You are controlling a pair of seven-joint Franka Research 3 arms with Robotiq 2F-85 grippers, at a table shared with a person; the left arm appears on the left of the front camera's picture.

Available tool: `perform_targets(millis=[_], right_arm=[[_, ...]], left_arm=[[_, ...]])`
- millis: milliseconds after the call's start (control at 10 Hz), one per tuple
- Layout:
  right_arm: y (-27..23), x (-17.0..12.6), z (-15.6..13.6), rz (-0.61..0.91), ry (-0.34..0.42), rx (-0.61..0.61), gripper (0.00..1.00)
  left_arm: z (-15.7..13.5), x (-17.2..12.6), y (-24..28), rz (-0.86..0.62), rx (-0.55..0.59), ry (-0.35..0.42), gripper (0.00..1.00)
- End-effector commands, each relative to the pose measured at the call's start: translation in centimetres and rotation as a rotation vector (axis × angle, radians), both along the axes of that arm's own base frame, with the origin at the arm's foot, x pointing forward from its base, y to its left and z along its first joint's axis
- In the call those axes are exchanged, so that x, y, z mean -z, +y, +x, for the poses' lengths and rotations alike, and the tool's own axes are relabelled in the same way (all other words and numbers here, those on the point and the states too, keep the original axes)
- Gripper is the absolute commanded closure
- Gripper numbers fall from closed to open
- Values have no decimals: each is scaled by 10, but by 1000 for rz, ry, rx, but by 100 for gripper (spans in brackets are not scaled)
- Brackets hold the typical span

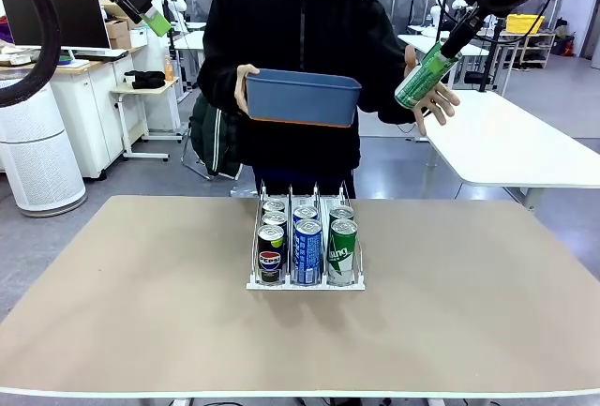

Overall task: Fill the beverage cans into the dispenser.
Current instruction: Place the picked Sprite in the line of the Automatic Can Dispenser with the same cans.

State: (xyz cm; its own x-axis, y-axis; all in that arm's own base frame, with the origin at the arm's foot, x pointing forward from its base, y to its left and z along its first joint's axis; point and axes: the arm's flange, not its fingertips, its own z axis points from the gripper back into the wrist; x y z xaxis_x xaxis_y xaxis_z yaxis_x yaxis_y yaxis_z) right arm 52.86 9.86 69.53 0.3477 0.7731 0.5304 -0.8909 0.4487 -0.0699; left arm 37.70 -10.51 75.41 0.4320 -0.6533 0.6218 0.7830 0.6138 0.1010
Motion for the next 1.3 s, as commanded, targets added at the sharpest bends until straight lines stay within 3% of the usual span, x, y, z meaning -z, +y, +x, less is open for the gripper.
perform_targets(millis=[0, 100, 200, 500, 700, 900, 1200], right_arm=[[0, -2, -1, 1, -4, 0, 100], [0, -2, -1, 1, -4, 0, 100], [0, 0, 0, 0, 0, 0, 42], [5, -11, -65, 24, 55, 72, 42], [11, -10, -111, 8, 35, 14, 42], [20, 1, -152, -56, 103, -18, 42], [31, 29, -174, -146, 177, -84, 42]], left_arm=[[0, 0, 1, 0, 1, 1, 0], [0, 0, 1, 0, 1, 1, 0], [0, 0, 1, 0, 1, 1, 0], [0, 0, 1, 0, 1, 1, 0], [0, 0, 1, 0, 1, 1, 0], [0, 0, 1, 0, 1, 1, 0], [0, 0, 1, 0, 1, 1, 0]])
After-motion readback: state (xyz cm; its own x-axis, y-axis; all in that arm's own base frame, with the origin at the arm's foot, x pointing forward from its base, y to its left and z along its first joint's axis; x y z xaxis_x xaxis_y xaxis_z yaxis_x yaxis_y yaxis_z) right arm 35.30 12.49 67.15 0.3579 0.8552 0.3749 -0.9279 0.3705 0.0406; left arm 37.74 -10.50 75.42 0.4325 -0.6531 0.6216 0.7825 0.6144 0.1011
